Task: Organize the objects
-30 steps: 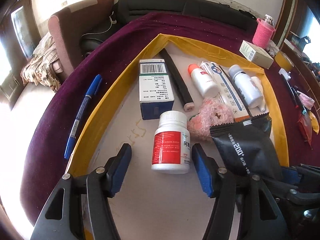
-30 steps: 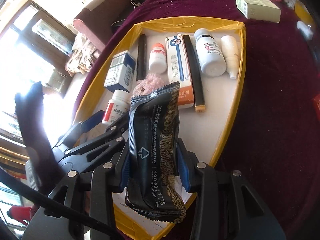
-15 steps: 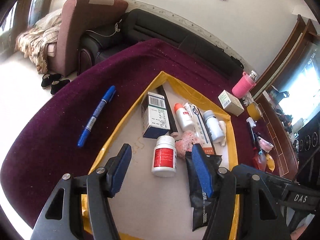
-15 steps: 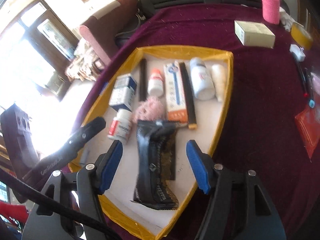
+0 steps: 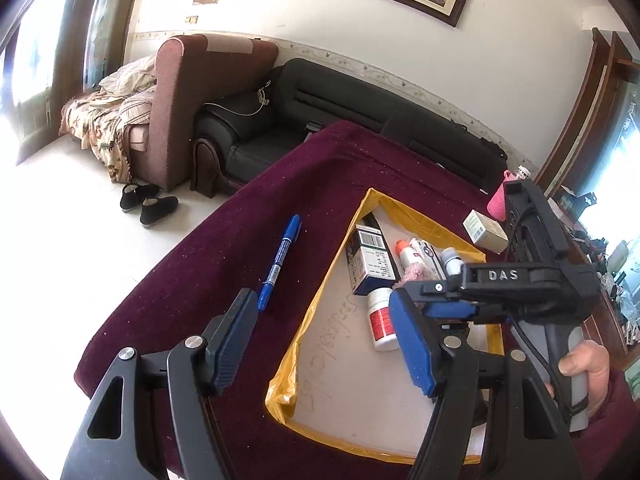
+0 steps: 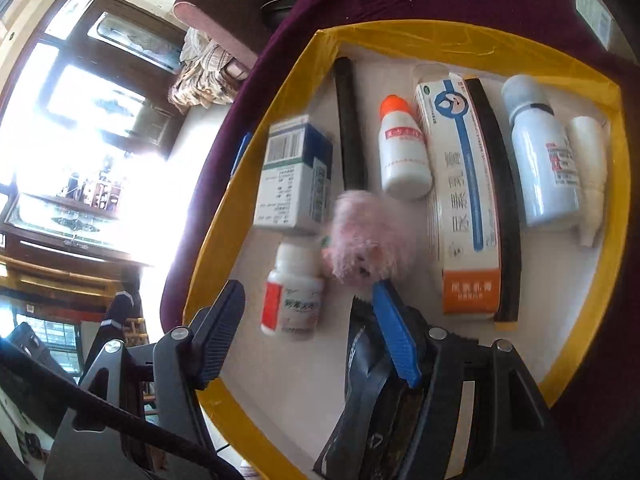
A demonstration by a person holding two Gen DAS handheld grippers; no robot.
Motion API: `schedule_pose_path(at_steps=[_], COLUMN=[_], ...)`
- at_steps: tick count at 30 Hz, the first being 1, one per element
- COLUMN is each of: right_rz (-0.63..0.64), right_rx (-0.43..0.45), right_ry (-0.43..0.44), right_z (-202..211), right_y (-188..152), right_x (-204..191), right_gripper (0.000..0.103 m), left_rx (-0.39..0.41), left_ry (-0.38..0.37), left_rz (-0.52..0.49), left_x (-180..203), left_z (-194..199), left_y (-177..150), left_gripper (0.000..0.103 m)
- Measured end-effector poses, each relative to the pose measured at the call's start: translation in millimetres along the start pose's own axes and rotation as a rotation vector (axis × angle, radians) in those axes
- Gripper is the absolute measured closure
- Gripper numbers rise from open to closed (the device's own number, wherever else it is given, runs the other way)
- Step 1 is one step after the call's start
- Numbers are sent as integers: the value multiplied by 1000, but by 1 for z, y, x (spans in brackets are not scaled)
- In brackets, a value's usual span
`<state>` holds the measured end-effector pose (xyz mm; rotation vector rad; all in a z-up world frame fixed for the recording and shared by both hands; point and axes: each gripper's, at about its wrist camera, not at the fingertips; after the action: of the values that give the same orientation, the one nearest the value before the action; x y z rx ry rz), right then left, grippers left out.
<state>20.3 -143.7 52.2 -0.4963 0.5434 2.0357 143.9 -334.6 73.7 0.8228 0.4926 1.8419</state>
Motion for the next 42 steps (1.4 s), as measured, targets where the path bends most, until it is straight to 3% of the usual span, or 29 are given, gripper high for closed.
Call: schedule_pose_path(at_steps=[3,7,11,15,18,21,23,26,33,34,38,42], right_rz=[4,-36,17,56,12,6,-15,-44,-125,-126,-127,-151], right_rx=[112,153,258,402,549,591,595,609,838,855,935,1015], right_ry=[-107,-12,-101,-264,-518,-691,-734,-759,-687,-692,-753,-715], right_z=[1,27,70,122,155,176,183,210,354,367,412,452], right_y=[15,9,-10,-34,-60,-84,-97,-114,-170,-176,-204,-237], right_x=[0,6,3,22,47,77,91,104,93,91,84,88], right_gripper=[37,37,37,37,31,29,29,29,26,22,22,22], left_rx=[-15,-16,-20,-36,-46,-36,-16,41,267,290,385,396], left_ry=[-5,-9,-20,-31,-27,-15,-9,-15,-23,-18,-11,-58], left_rz=[0,-20,-41,-65,-89,-124,-143,-165,-196,-200,-248,-309], left_x=[3,11,23,38,51,65,75,90,126,133,162,198], left_z=[-6,-6,-5,-5,-6,-2,5,24,93,98,110,102], left_y=[-1,-3,-4,-9,-12,-15,-15,-9,18,21,29,31], left_gripper=[41,41,41,41,41,41,41,41,41,41,41,41])
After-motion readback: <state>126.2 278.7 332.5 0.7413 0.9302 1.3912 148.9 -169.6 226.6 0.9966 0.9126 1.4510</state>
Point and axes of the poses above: each gripper's, at about its wrist camera, not at the fingertips, and z roughly against the way its jaws point, x to its right, y to its top, and after that the axes turned 4 degrees about -x, right-handed
